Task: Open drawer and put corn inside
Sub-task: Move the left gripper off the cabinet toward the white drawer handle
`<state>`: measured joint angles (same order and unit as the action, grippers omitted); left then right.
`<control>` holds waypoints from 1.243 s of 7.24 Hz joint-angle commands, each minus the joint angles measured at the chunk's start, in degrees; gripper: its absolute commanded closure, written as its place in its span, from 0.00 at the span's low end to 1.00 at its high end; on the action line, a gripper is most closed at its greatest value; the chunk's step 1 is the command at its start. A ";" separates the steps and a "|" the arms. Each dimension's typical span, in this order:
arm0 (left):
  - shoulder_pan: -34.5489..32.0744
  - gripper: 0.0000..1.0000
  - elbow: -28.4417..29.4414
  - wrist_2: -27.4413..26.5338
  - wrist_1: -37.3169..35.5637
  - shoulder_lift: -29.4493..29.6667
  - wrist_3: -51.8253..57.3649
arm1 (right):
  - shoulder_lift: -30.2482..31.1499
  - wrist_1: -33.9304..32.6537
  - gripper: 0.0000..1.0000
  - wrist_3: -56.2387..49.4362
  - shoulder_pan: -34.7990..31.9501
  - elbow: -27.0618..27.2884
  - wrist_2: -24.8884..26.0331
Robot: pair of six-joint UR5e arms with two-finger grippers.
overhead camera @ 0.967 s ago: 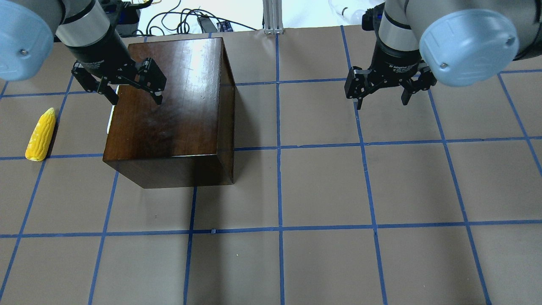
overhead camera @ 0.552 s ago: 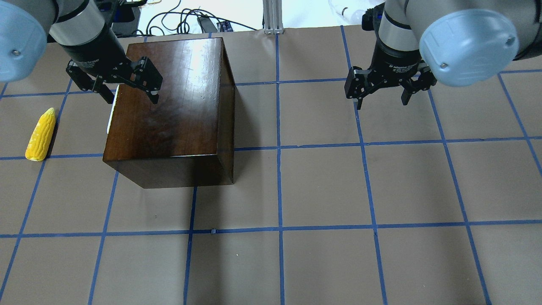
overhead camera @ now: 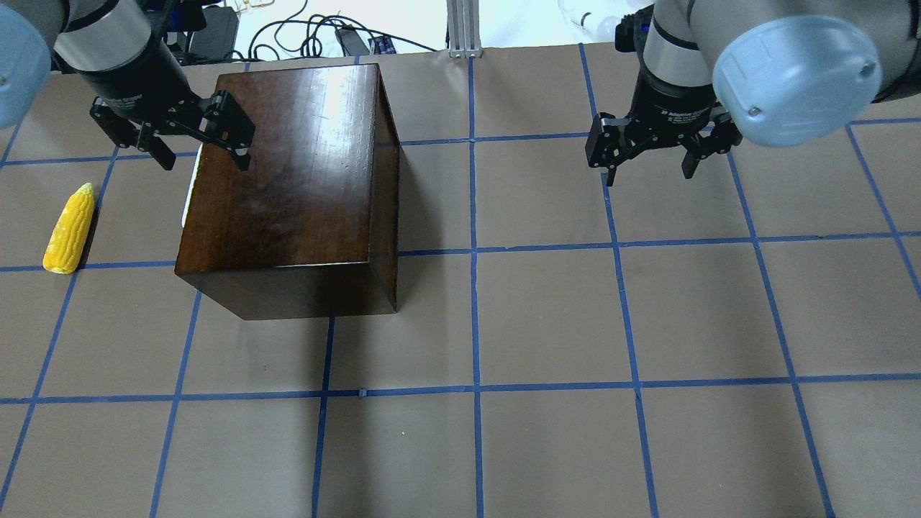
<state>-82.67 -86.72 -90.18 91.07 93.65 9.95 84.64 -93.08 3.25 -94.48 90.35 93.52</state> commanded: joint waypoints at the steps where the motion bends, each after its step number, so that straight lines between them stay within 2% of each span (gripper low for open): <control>1: 4.43 0.00 0.15 0.26 -0.01 -0.39 3.90 | 0.00 0.00 0.00 0.00 0.00 0.00 0.09; 3: 11.53 0.00 0.50 6.82 0.07 0.04 7.72 | 0.00 -0.09 0.00 0.00 0.00 0.00 0.09; 7: 20.08 0.00 0.59 6.86 -0.36 2.59 17.26 | 0.00 0.00 0.00 0.00 0.00 0.00 0.09; 9: 21.15 0.00 0.24 7.47 -7.72 5.82 23.08 | 0.00 0.00 0.00 0.00 0.00 0.00 0.09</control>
<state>-62.22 -86.29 -83.00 86.98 97.49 29.96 84.64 -93.08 3.25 -94.48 90.35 93.65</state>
